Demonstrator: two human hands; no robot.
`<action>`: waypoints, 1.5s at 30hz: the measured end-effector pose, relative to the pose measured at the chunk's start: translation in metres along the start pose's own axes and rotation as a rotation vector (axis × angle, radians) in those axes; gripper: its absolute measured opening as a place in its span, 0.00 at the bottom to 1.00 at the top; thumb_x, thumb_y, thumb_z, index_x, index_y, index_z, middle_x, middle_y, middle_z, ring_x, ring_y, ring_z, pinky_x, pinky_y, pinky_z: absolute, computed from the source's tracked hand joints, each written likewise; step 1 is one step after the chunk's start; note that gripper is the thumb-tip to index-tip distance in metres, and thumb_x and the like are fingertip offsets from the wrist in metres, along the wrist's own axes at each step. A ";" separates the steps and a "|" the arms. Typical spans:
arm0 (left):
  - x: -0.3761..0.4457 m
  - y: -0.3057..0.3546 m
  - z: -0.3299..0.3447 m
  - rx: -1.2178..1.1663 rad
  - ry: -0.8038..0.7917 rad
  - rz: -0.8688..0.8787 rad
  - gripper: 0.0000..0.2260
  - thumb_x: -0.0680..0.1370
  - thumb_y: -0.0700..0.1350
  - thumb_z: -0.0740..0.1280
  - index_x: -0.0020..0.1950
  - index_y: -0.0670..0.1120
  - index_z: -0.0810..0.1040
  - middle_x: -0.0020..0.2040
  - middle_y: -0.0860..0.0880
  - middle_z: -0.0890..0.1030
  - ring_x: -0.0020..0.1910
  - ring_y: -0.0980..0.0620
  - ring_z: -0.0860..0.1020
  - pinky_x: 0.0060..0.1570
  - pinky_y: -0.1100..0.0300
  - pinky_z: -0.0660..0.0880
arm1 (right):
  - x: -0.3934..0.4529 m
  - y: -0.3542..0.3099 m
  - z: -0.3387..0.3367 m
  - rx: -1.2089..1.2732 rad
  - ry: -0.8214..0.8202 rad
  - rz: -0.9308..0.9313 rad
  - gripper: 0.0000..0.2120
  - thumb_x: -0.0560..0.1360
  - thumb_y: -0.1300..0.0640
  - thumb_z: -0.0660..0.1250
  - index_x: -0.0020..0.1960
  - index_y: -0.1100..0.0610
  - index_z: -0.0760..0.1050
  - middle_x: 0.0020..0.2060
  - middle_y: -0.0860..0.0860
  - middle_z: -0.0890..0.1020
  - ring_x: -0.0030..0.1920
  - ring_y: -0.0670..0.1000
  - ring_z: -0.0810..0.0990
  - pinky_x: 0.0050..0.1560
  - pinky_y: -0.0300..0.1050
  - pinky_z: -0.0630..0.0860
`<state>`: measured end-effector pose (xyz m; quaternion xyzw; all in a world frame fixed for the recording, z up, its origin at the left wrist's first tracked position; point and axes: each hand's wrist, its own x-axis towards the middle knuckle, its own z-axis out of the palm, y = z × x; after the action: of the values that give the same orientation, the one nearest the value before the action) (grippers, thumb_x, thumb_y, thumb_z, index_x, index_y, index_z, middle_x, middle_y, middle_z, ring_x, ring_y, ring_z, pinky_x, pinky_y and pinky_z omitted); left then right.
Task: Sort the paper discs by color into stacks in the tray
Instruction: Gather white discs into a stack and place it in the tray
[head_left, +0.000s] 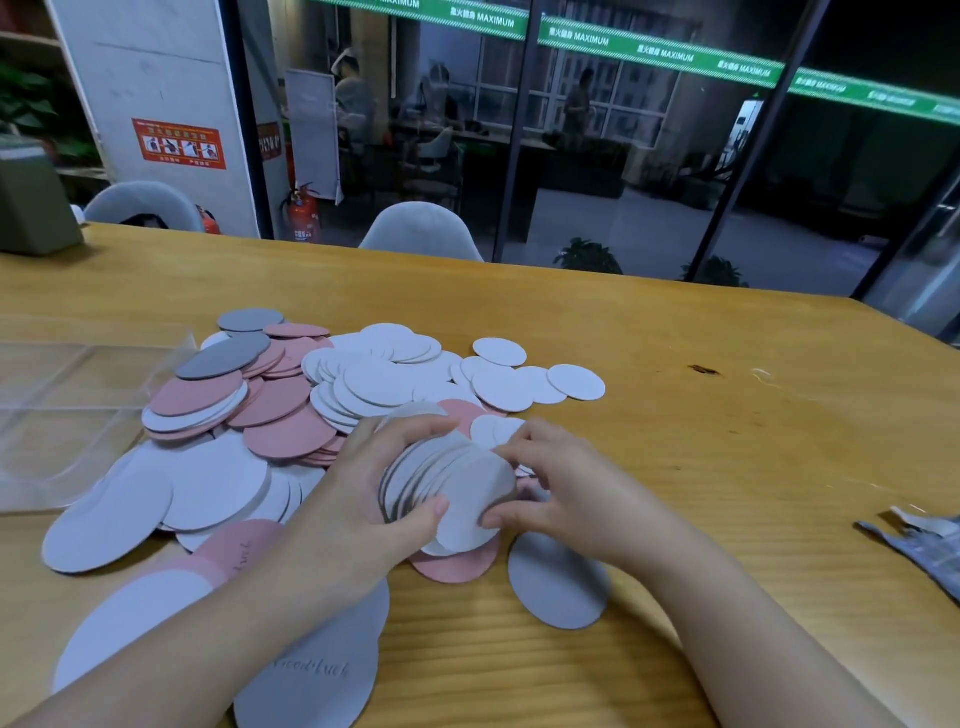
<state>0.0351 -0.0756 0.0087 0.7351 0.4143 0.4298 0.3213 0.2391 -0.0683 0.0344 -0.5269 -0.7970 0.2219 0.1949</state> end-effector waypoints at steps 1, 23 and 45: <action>0.000 0.000 -0.001 0.027 -0.028 -0.001 0.24 0.63 0.60 0.62 0.60 0.71 0.67 0.60 0.68 0.68 0.63 0.71 0.65 0.54 0.83 0.58 | -0.001 0.002 -0.003 -0.027 -0.012 -0.003 0.07 0.70 0.51 0.73 0.45 0.52 0.79 0.41 0.43 0.72 0.41 0.41 0.71 0.40 0.33 0.67; -0.004 -0.001 -0.008 0.120 -0.126 -0.009 0.27 0.69 0.59 0.64 0.63 0.75 0.57 0.64 0.75 0.62 0.65 0.74 0.61 0.58 0.74 0.63 | 0.011 0.019 0.000 -0.169 0.175 0.205 0.29 0.66 0.40 0.72 0.55 0.61 0.75 0.53 0.52 0.77 0.53 0.51 0.72 0.55 0.49 0.70; 0.001 -0.009 -0.009 -0.051 -0.073 -0.101 0.26 0.64 0.63 0.68 0.61 0.75 0.65 0.64 0.67 0.71 0.65 0.66 0.69 0.67 0.55 0.68 | -0.007 0.010 -0.022 0.301 0.186 -0.128 0.11 0.78 0.65 0.61 0.44 0.50 0.75 0.39 0.42 0.73 0.40 0.42 0.72 0.41 0.40 0.73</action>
<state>0.0242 -0.0699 0.0057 0.7202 0.4278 0.3962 0.3760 0.2610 -0.0686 0.0466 -0.4583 -0.7652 0.2763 0.3580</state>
